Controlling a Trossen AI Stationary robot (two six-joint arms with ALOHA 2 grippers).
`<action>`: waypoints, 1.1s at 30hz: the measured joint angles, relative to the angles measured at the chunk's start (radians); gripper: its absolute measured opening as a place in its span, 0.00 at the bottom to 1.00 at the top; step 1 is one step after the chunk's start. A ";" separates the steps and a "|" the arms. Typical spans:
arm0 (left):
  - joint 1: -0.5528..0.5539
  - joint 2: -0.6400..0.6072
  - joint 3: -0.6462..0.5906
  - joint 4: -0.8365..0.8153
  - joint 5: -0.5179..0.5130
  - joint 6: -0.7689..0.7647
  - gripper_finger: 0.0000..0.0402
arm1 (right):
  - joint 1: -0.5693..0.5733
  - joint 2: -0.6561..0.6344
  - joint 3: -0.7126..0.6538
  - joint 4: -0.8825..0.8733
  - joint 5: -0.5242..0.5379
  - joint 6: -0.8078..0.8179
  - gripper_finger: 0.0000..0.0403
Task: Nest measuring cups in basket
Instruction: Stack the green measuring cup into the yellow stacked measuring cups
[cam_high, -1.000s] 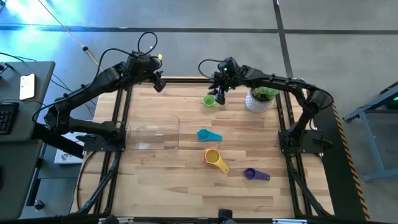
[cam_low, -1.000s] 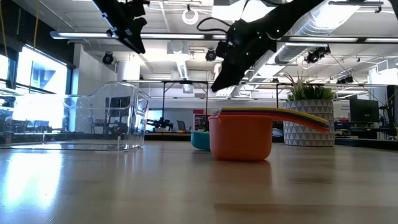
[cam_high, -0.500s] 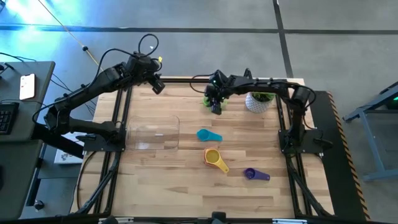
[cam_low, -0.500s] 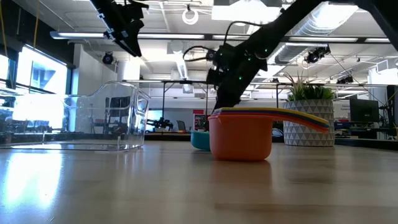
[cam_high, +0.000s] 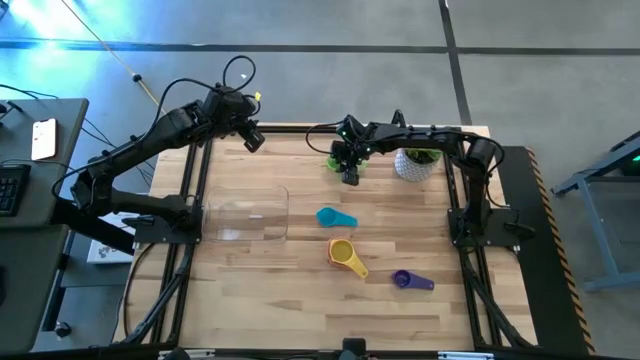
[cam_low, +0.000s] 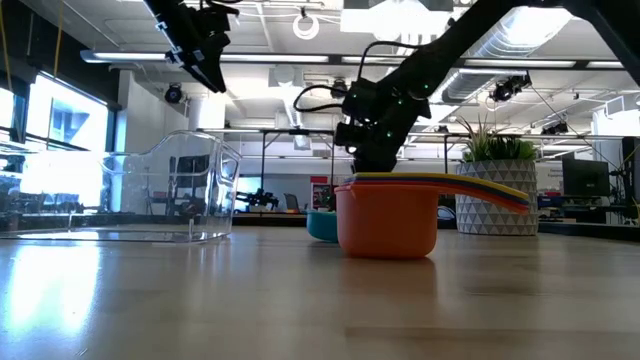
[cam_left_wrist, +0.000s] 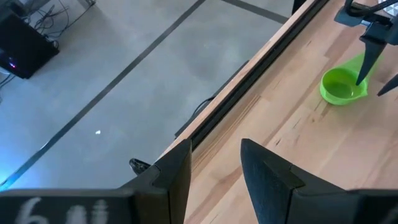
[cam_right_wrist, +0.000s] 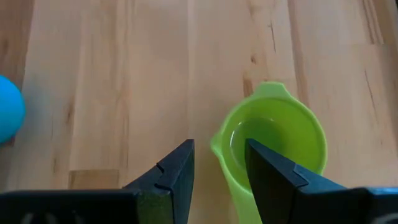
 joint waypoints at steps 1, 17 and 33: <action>0.000 0.000 0.000 0.000 0.000 0.000 0.33 | 0.000 0.000 0.000 -0.002 0.007 0.000 0.33; 0.000 0.000 0.000 0.002 -0.001 0.000 0.33 | 0.011 0.049 -0.002 -0.012 0.124 0.003 0.33; 0.005 0.000 0.000 0.002 0.002 -0.008 0.33 | 0.012 0.045 0.001 -0.010 0.125 0.165 0.04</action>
